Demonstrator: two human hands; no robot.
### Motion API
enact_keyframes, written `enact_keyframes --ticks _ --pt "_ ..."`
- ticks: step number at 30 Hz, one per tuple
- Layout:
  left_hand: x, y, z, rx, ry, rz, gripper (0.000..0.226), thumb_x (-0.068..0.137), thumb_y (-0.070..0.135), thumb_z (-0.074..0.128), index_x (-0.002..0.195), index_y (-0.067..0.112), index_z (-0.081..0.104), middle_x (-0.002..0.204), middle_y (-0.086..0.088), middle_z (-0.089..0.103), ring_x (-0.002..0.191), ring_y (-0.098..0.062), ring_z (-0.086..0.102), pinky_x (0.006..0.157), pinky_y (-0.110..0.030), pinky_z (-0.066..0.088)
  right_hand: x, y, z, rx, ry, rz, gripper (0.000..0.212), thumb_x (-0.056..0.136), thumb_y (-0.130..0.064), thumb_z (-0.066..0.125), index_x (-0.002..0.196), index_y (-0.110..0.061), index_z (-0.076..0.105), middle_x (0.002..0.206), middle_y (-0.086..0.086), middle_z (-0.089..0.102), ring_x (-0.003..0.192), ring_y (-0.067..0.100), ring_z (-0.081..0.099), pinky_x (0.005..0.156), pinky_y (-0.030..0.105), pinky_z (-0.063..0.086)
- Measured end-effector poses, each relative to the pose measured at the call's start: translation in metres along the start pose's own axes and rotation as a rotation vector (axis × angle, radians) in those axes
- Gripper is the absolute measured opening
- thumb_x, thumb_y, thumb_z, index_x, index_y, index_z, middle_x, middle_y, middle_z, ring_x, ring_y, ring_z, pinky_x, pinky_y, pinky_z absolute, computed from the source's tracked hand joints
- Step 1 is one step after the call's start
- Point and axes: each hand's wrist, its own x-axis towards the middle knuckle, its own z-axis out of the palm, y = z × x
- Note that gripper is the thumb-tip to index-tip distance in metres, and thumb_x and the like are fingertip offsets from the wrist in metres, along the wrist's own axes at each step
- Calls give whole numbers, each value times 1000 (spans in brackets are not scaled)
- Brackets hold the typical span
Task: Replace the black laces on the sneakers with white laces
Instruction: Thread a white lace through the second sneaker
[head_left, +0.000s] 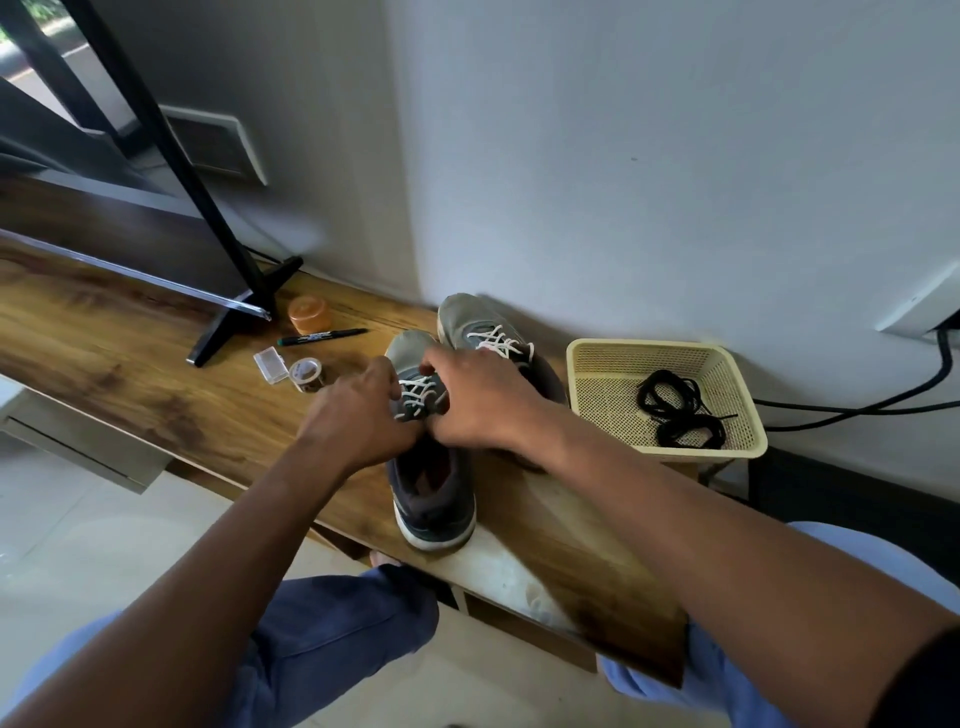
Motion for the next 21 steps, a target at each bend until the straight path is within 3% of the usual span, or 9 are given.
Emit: enact_keyframes --ticks 4,10,14,17,19,21 --pt "-2 6 7 45 71 11 49 77 41 78 107 20 46 87 -1 64 79 -26 64 64 -35 43 -5 -4 14 -191 112 -26 61 72 -39 73 119 -15 42 99 8 68 93 36 67 74 41 45" --pt "1 -1 2 23 70 -29 42 74 24 77 100 22 44 87 -4 62 79 -26 57 67 -35 37 -6 3 16 69 117 130 56 76 -23 69 122 -11 39 86 10 60 84 38 65 71 43 53" --pt "3 -14 -4 -28 5 -61 44 76 37 81 100 26 46 93 0 66 88 -26 64 70 -36 41 -1 4 10 186 42 125 53 75 -28 72 119 -15 44 91 6 64 85 29 64 75 43 54" --pt "0 -24 -15 -137 -41 -92 55 72 59 86 101 27 52 88 5 68 69 -13 70 64 -34 46 8 7 0 438 78 266 28 82 -33 65 107 -21 57 86 -5 65 80 12 62 65 31 44" --pt "-3 -28 -23 -248 -46 -123 48 72 59 87 94 27 59 79 7 71 53 -6 70 57 -31 50 16 12 -12 549 230 302 15 86 -22 54 94 -13 63 75 2 69 74 15 64 59 34 40" --pt "-4 -30 -26 -346 -59 -131 35 75 52 89 83 26 67 71 5 74 51 -10 71 61 -37 61 19 15 -23 617 355 287 17 85 -16 47 87 -10 62 74 4 71 70 16 65 59 32 46"
